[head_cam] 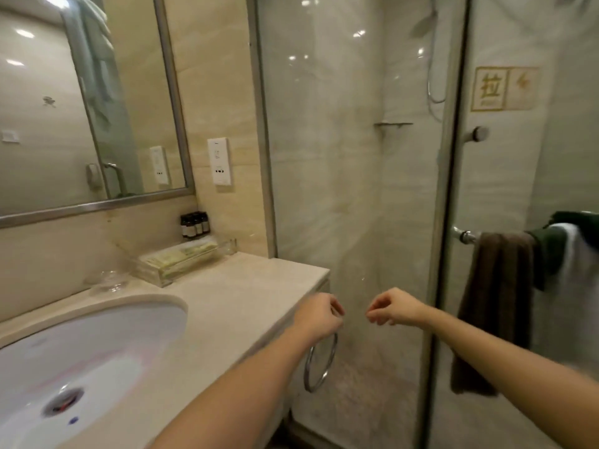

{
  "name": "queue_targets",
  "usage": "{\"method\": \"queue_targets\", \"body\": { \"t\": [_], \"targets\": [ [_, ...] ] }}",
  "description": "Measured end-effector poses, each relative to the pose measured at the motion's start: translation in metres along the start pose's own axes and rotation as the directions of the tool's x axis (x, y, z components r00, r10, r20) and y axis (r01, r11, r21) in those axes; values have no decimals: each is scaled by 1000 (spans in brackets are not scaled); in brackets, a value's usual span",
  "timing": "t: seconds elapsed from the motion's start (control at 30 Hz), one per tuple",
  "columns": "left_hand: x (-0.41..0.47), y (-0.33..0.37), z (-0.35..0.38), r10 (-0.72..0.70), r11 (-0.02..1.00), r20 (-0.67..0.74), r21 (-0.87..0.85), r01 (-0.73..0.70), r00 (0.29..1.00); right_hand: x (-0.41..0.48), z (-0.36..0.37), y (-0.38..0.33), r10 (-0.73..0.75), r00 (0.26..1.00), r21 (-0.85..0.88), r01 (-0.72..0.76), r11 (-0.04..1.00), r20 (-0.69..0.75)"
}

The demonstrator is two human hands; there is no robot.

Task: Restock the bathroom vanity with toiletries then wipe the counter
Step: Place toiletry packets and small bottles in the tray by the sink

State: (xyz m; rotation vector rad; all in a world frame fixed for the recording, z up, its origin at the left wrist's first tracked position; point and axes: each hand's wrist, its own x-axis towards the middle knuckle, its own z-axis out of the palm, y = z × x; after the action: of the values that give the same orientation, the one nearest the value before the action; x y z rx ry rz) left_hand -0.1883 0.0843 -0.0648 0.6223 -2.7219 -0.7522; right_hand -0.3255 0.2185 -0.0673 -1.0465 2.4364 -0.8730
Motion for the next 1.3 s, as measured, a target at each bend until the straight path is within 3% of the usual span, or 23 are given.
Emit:
{"method": "queue_targets", "body": {
  "t": [0.2, 0.4, 0.63, 1.0, 1.23, 1.3],
  "targets": [
    [-17, 25, 90, 68, 997, 282, 22, -77, 957, -43, 10, 77, 227, 973, 53, -229, 972, 27],
    [-14, 11, 170, -13, 1000, 450, -4, 17, 893, -59, 38, 161, 350, 927, 114, -365, 924, 132],
    [-4, -23, 288, -107, 993, 629, 23, 120, 770, -56, 99, 283, 503, 826, 167, -550, 818, 255],
    [-27, -103, 440, -339, 911, 716, 88, 403, 610, -51, 237, 420, 695, 632, 133, -765, 630, 343],
    [-64, -169, 491, -516, 752, 738, 148, 643, 434, -51, 356, 452, 752, 483, 160, -871, 464, 449],
    [-73, -183, 498, -528, 736, 753, 176, 654, 392, -52, 385, 447, 724, 474, 135, -869, 475, 501]
  ]
}}
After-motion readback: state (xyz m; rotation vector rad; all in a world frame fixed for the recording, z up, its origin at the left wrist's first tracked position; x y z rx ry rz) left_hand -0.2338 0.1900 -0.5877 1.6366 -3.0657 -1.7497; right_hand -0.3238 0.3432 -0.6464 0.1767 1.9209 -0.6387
